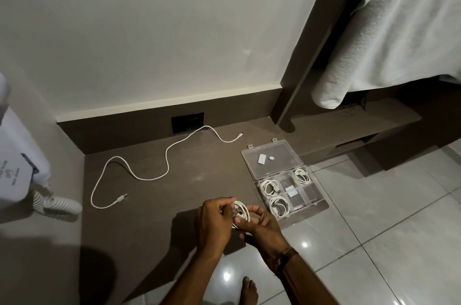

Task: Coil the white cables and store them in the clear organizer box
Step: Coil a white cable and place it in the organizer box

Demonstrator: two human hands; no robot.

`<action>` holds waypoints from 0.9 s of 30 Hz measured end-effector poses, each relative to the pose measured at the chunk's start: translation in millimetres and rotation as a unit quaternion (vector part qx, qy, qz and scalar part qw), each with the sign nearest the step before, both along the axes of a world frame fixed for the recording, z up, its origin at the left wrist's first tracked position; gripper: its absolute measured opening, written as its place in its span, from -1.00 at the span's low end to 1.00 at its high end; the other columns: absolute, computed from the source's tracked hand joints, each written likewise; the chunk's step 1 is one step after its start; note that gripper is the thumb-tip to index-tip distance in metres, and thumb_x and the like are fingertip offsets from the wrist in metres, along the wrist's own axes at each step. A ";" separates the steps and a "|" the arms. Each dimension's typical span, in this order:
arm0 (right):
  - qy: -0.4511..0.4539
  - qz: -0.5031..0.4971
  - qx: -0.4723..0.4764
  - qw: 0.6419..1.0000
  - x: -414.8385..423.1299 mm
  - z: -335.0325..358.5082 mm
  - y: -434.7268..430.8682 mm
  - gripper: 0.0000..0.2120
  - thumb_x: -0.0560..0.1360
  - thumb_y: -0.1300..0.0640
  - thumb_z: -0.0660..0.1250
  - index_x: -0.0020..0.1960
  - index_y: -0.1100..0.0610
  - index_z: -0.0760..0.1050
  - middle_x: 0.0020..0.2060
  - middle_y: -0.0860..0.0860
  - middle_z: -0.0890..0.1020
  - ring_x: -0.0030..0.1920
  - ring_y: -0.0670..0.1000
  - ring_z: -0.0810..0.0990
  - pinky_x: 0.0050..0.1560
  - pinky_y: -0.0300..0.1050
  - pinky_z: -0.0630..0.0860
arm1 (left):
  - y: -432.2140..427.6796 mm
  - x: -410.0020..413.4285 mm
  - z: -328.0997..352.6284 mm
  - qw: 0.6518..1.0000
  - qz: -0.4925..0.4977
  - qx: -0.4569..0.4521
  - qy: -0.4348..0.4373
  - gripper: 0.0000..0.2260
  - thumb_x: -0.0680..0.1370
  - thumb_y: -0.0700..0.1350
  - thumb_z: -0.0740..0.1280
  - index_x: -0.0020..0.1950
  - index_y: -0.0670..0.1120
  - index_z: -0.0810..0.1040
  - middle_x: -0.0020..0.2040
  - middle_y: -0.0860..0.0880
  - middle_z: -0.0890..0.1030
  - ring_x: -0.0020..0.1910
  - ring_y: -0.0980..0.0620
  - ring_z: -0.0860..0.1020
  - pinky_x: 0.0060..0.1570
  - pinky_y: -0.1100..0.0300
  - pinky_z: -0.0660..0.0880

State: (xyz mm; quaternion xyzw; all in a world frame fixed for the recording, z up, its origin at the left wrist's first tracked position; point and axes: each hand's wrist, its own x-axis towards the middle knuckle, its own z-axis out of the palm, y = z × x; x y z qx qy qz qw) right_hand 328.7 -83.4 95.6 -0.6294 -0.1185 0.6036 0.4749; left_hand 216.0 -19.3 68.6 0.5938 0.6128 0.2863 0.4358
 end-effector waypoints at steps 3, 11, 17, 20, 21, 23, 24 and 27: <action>0.066 -0.046 -0.002 0.997 -0.7 -2.0 1.6 -0.61 0.49 0.33 0.50 0.25 0.11 0.50 -0.04 0.10 0.77 -0.18 -0.02 0.72 -0.22 -0.13 0.58 | 4.6 1.3 -3.2 1.000 0.018 -0.007 -0.015 -0.81 0.51 -0.17 0.39 0.09 0.01 0.68 0.06 0.04 0.73 0.01 0.07 0.67 0.03 0.06 0.65; 0.120 -0.106 -0.007 0.987 7.5 2.2 12.3 -0.66 0.49 0.28 0.51 0.11 0.08 0.41 0.00 0.16 0.74 -0.10 0.04 0.71 -0.10 -0.07 0.58 | 5.3 34.8 -21.4 0.989 0.093 -0.045 -0.106 -0.78 0.49 -0.23 0.40 0.06 0.01 0.69 0.03 0.01 0.74 -0.05 0.08 0.69 -0.01 0.03 0.67; -0.069 -0.224 -0.066 0.970 45.2 -18.7 16.4 -0.66 0.42 0.35 0.56 0.15 0.31 0.58 -0.03 0.35 0.73 -0.21 0.15 0.69 -0.12 0.07 0.71 | -4.0 83.6 -36.8 0.934 0.167 -0.185 -0.257 -0.78 0.53 -0.25 0.38 -0.01 0.07 0.69 0.05 -0.05 0.72 0.00 -0.04 0.69 0.05 -0.08 0.64; -0.073 -0.240 -0.066 0.966 71.0 -28.5 11.2 -0.81 0.38 0.31 0.61 -0.04 0.34 0.72 -0.29 0.19 0.76 -0.38 0.04 0.67 -0.29 -0.13 0.68 | -6.6 109.5 -36.2 0.902 0.206 -0.211 -0.315 -0.71 0.53 -0.29 0.36 -0.17 0.11 0.70 -0.04 -0.06 0.72 -0.10 -0.06 0.71 -0.22 0.09 0.66; -0.046 -0.244 -0.066 0.966 81.8 -32.6 9.9 -0.83 0.39 0.33 0.61 -0.06 0.38 0.72 -0.32 0.20 0.74 -0.37 0.06 0.65 -0.31 -0.14 0.66 | -8.2 120.4 -33.9 0.889 0.223 -0.217 -0.335 -0.71 0.53 -0.30 0.35 -0.18 0.08 0.69 -0.05 -0.07 0.72 -0.14 -0.04 0.71 -0.30 0.14 0.65; 0.026 -0.265 -0.068 0.962 100.0 -36.7 8.9 -0.87 0.42 0.39 0.56 -0.06 0.44 0.70 -0.28 0.25 0.75 -0.31 0.16 0.68 -0.29 -0.11 0.67 | -12.4 139.1 -30.6 0.869 0.259 -0.231 -0.352 -0.73 0.53 -0.34 0.33 -0.11 0.02 0.66 -0.02 -0.14 0.69 -0.17 -0.03 0.69 -0.32 0.15 0.63; 0.057 -0.272 -0.068 0.958 111.0 -38.8 7.7 -0.90 0.45 0.43 0.51 -0.05 0.44 0.69 -0.26 0.26 0.76 -0.31 0.20 0.73 -0.31 -0.08 0.70 | -14.6 150.0 -31.0 0.866 0.273 -0.235 -0.347 -0.74 0.53 -0.36 0.33 -0.02 -0.01 0.65 0.03 -0.16 0.67 -0.14 -0.06 0.68 -0.30 0.12 0.64; 0.075 -0.268 -0.069 0.958 144.8 -48.2 -0.1 -0.93 0.49 0.49 0.43 -0.04 0.43 0.66 -0.31 0.27 0.76 -0.38 0.19 0.76 -0.42 -0.08 0.68 | -19.4 179.6 -33.1 0.850 0.273 -0.273 -0.358 -0.56 0.54 -0.40 0.29 0.34 -0.01 0.48 0.15 -0.14 0.59 -0.01 -0.17 0.63 -0.38 0.13 0.63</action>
